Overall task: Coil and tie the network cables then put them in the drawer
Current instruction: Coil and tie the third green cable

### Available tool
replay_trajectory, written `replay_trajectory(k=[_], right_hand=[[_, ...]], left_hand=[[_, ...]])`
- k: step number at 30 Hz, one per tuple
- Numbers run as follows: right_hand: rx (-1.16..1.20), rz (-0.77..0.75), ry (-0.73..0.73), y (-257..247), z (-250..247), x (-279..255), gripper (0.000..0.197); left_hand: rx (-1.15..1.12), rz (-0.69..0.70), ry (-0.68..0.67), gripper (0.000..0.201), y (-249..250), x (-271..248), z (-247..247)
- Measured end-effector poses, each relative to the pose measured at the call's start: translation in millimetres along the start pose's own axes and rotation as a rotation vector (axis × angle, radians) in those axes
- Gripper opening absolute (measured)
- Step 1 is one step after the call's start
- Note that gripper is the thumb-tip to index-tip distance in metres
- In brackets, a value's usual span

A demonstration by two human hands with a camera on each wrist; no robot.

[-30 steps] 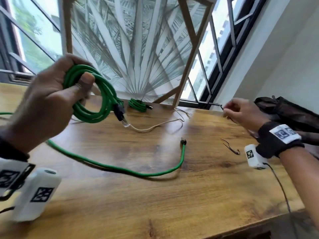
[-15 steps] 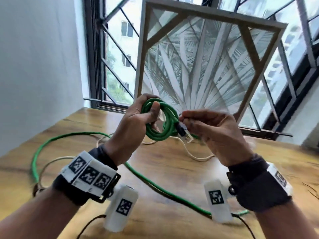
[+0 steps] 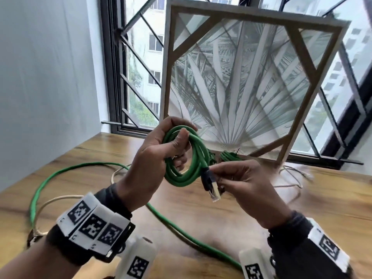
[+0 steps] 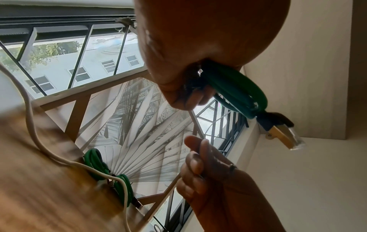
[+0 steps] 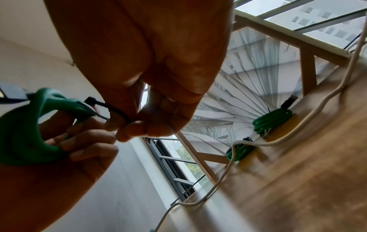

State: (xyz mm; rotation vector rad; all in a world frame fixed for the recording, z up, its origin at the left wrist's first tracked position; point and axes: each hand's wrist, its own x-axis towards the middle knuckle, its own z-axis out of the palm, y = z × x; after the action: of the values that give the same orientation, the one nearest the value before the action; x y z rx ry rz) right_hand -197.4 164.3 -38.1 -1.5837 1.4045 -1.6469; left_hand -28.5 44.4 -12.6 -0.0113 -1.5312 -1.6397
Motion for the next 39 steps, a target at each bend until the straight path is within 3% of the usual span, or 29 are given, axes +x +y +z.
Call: replay_trajectory(k=[7,10,17,29,34,39], right_hand=[[0.047,0.004,-0.122,-5.1,-0.9,-6.4,0.028],[0.033,-0.037,-0.187,-7.7,2.8,-8.7,0.019],[-0.029,0.042,-0.184,-5.4,3.5,-6.2,0.017],[0.047,0.043,-0.055,-11.0,-3.2,-3.6,0.004],[0.215,0.074,-0.169,-5.5,-5.5,-4.4,0.033],[0.453,0.172,-0.221,-5.7,-6.7,-4.1,0.044]], left_hand=[[0.078,-0.028,-0.063,0.017,1.5,-0.6,0.1],[0.031,-0.080,-0.114,0.013,1.6,-2.1,2.6],[-0.072,-0.171,-0.228,0.011,1.9,-4.6,4.5],[0.032,-0.143,-0.084,0.013,2.7,0.0,-2.9],[0.065,-0.198,-0.180,0.014,-2.5,-3.1,-1.9],[0.028,-0.225,-0.333,0.021,0.0,-3.7,-6.4]])
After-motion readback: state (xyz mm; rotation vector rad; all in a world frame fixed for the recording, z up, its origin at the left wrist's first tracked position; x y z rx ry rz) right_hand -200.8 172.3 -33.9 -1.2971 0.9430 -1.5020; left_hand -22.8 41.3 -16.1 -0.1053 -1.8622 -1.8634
